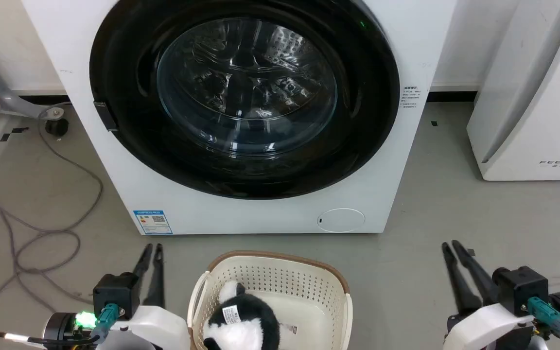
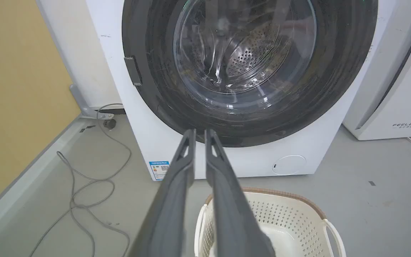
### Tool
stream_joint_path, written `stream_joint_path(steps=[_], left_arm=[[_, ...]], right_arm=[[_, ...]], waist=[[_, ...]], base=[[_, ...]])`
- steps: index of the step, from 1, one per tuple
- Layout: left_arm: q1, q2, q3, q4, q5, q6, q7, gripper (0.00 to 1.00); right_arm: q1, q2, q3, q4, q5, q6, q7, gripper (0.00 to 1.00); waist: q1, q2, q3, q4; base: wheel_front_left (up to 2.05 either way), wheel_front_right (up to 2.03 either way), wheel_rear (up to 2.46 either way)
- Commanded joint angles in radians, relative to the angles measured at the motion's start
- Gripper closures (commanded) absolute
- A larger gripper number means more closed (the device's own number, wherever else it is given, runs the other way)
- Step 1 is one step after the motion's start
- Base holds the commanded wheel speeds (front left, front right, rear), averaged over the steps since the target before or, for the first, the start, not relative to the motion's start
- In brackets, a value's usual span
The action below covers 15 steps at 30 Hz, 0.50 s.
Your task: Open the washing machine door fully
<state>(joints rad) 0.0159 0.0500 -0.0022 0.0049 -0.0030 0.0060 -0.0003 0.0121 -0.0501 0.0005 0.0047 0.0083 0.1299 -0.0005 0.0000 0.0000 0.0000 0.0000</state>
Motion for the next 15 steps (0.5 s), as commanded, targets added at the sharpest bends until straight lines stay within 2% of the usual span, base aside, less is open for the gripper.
stream_joint_path(steps=[1, 8, 9, 10, 15], left_arm=[[0.0, 0.0, 0.0, 0.001, 0.0, 0.0, 0.0, 0.0], [-0.003, 0.0, -0.009, 0.01, -0.014, 0.0, -0.013, 0.0], [-0.004, 0.0, -0.011, 0.011, -0.017, 0.0, -0.015, 0.0], [-0.004, 0.0, -0.012, 0.012, -0.019, 0.0, -0.017, 0.0], [-0.007, 0.0, -0.019, 0.017, -0.028, 0.001, -0.028, 0.0]], right_arm=[[0.0, 0.0, 0.0, 0.0, 0.001, 0.0, 0.0, 0.0], [0.002, 0.0, -0.002, 0.012, 0.019, 0.0, -0.012, 0.0], [0.002, 0.0, -0.002, 0.014, 0.022, 0.0, -0.014, 0.92], [0.002, 0.0, -0.002, 0.017, 0.026, 0.0, -0.016, 1.0], [0.001, 0.0, -0.004, 0.03, 0.042, 0.0, -0.027, 1.0]], waist=[[0.0, 0.0, 0.0, 0.0], [0.0, 0.0, 0.0, -0.001], [0.0, 0.0, 0.0, -0.001], [0.0, 0.0, 0.0, -0.001], [0.0, 0.0, 0.001, -0.002]], base=[[0.0, 0.0, 0.0], [0.0, 0.0, 0.0], [0.0, 0.0, 0.0], [0.0, 0.0, 0.0], [0.0, 0.0, 0.0]])
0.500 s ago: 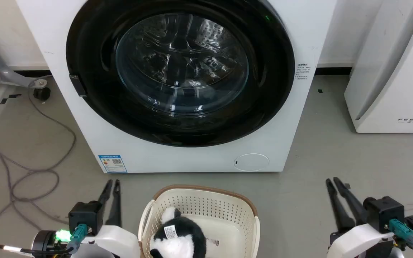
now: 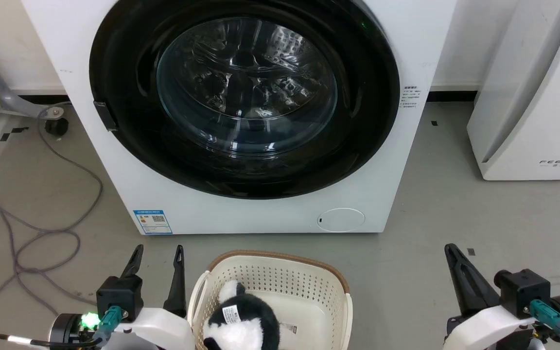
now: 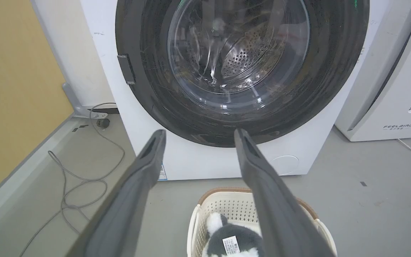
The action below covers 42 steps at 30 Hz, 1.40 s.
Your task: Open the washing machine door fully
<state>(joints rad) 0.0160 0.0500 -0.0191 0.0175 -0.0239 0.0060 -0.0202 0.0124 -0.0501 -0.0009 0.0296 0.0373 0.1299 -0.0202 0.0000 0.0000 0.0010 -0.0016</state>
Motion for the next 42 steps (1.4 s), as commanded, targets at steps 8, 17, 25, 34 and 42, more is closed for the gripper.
stream_joint_path(steps=[8, 17, 25, 34, 42], left_arm=[[-0.013, 0.0, -0.011, 0.012, -0.021, 0.001, -0.024, 0.0], [-0.021, 0.0, -0.021, 0.02, -0.036, 0.0, -0.043, 0.0], [-0.033, 0.0, -0.026, 0.023, -0.053, -0.001, -0.06, 0.0], [-0.05, 0.0, -0.024, 0.021, -0.063, -0.008, -0.079, 0.0], [-0.076, 0.0, -0.019, 0.014, -0.069, -0.029, -0.095, 0.0]], right_arm=[[-0.007, 0.0, -0.002, 0.027, 0.087, 0.0, -0.024, 1.0], [-0.027, 0.0, 0.007, 0.026, 0.252, 0.0, -0.043, 1.0], [-0.073, 0.0, -0.023, 0.006, 0.405, 0.0, -0.06, 1.0], [-0.205, -0.008, -0.066, 0.058, 0.577, 0.0, -0.072, 1.0], [-0.412, -0.036, -0.081, 0.2, 0.746, 0.0, -0.066, 1.0]], waist=[[0.0, 0.0, 0.004, 0.0], [0.0, 0.0, 0.008, -0.002], [0.0, 0.0, 0.019, -0.008], [0.0, 0.0, 0.047, -0.021], [0.0, 0.0, 0.101, -0.033]], base=[[0.0, 0.0, 0.0], [0.0, 0.0, 0.0], [0.0, 0.0, 0.0], [0.0, 0.0, 0.0], [0.0, 0.0, 0.0]])
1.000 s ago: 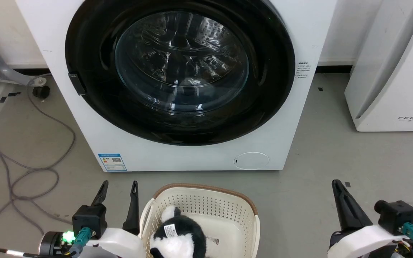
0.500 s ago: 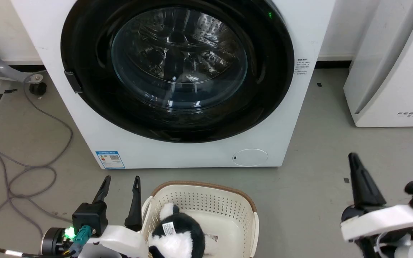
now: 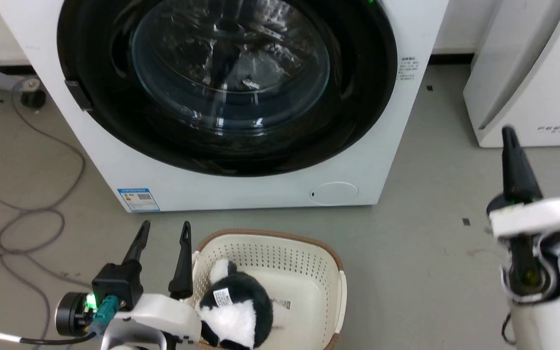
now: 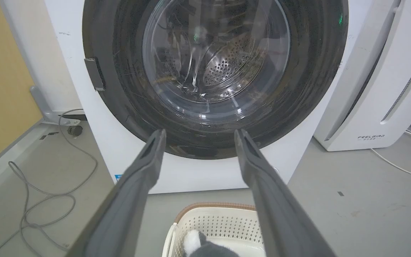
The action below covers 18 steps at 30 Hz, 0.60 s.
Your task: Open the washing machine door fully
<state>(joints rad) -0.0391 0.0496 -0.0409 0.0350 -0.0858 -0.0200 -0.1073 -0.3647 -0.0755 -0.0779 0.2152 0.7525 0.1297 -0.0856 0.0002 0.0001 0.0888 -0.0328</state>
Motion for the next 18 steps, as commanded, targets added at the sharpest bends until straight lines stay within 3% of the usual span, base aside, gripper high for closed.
stream_joint_path(steps=[1, 18], left_arm=[[-0.027, 0.0, 0.003, -0.004, -0.007, -0.005, -0.01, 0.0], [-0.099, 0.001, -0.014, -0.007, -0.025, -0.037, -0.046, 0.0]], right_arm=[[-0.064, -0.015, -0.005, 0.035, 0.054, 0.001, 0.001, 1.0], [-0.504, -0.142, 0.096, 0.364, 0.29, 0.001, 0.08, 1.0]], waist=[[-0.0002, -0.0001, 0.02, -0.002], [-0.0002, -0.0001, 0.129, 0.025]], base=[[0.0, 0.0, 0.0], [0.0, 0.0, 0.0]])
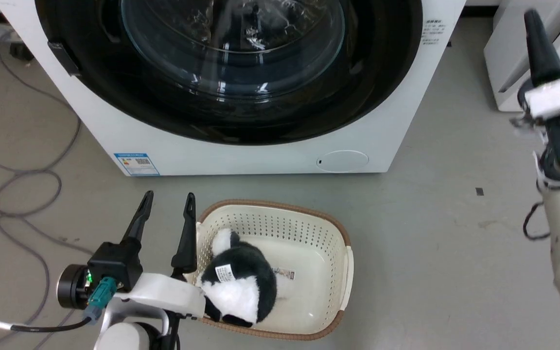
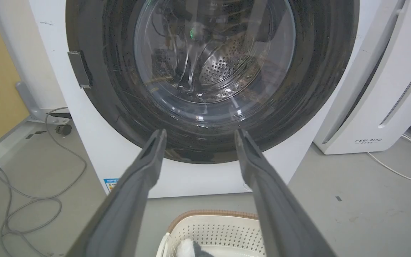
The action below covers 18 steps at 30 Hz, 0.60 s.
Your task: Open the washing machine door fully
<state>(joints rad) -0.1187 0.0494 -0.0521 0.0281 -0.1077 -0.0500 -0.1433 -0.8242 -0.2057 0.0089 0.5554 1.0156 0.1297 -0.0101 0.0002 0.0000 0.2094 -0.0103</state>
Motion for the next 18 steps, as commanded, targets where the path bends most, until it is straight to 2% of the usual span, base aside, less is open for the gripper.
stream_joint_path(steps=[1, 4, 7, 18], left_arm=[[-0.023, 0.001, -0.003, 0.001, -0.004, -0.009, -0.012, 0.0], [-0.031, 0.001, -0.004, 0.001, -0.005, -0.012, -0.016, 0.0], [-0.046, 0.001, -0.007, -0.002, -0.005, -0.017, -0.022, 0.0], [-0.081, 0.001, -0.008, -0.005, -0.01, -0.035, -0.045, 0.0]], right_arm=[[-0.07, -0.016, 0.021, 0.043, 0.033, 0.001, 0.011, 1.0], [-0.123, -0.021, 0.047, 0.081, 0.045, 0.001, 0.029, 1.0], [-0.199, -0.033, 0.121, 0.143, 0.02, 0.001, 0.055, 1.0], [-0.455, -0.006, 0.268, 0.318, 0.042, 0.001, 0.125, 1.0]], waist=[[-0.0002, 0.0, 0.014, 0.003], [-0.0002, 0.0, 0.027, 0.003], [-0.0002, 0.0, 0.047, 0.003], [-0.0002, 0.0, 0.111, 0.001]], base=[[0.0, 0.0, 0.0], [0.0, 0.0, 0.0], [0.0, 0.0, 0.0], [0.0, 0.0, 0.0]])
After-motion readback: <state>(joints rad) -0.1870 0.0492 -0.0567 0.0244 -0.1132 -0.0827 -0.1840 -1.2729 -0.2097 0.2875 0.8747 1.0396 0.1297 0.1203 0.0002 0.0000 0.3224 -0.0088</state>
